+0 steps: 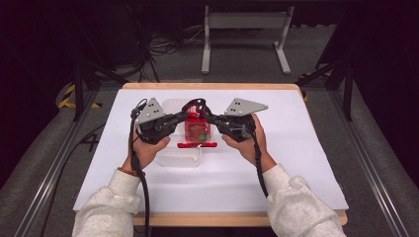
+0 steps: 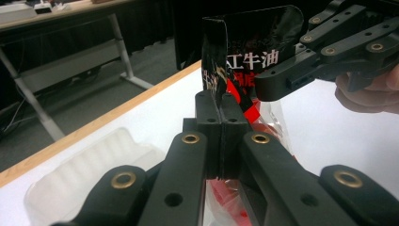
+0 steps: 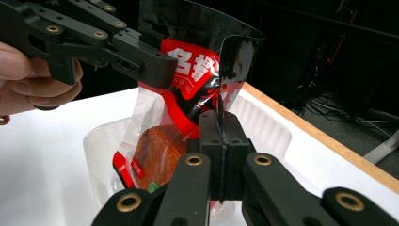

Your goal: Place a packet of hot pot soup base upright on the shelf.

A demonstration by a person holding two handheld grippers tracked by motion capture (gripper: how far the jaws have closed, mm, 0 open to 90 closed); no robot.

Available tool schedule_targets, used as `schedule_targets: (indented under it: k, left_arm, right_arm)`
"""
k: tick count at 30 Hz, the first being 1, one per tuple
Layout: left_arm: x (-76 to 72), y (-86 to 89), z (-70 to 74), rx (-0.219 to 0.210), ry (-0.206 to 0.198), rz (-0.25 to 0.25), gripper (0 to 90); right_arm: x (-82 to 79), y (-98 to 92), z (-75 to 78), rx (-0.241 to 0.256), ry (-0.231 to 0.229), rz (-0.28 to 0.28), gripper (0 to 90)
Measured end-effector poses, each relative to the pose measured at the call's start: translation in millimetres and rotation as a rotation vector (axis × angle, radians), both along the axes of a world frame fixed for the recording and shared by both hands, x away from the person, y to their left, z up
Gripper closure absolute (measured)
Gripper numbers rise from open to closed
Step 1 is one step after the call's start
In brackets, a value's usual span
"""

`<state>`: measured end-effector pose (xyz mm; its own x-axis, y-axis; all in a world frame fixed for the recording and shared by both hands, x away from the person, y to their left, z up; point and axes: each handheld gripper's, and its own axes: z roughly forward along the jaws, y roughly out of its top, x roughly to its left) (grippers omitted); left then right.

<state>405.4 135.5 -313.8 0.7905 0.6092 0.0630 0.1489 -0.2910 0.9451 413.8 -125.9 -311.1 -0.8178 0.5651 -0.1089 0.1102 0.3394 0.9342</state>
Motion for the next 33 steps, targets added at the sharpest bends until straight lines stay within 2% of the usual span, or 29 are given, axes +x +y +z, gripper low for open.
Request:
schedule_targets:
  k: [14,20,28,33]
  left_arm:
    - [3.1,22.7,-11.5,-0.014,0.021,0.042,89.6]
    - [5.4,29.4,-16.9,-0.020,0.029,0.047,89.5]
    - [10.1,37.0,-32.3,-0.037,0.057,0.052,89.4]
    - [10.5,40.1,-35.3,-0.029,0.067,0.057,89.2]
  right_arm:
    - [8.6,29.1,-10.7,-0.021,0.013,0.026,90.0]
    - [12.2,37.3,-17.8,-0.018,0.022,0.033,90.0]
    - [17.9,44.1,-29.3,-0.030,0.034,0.038,90.0]
    - [19.5,47.7,-35.9,-0.024,0.048,0.049,89.9]
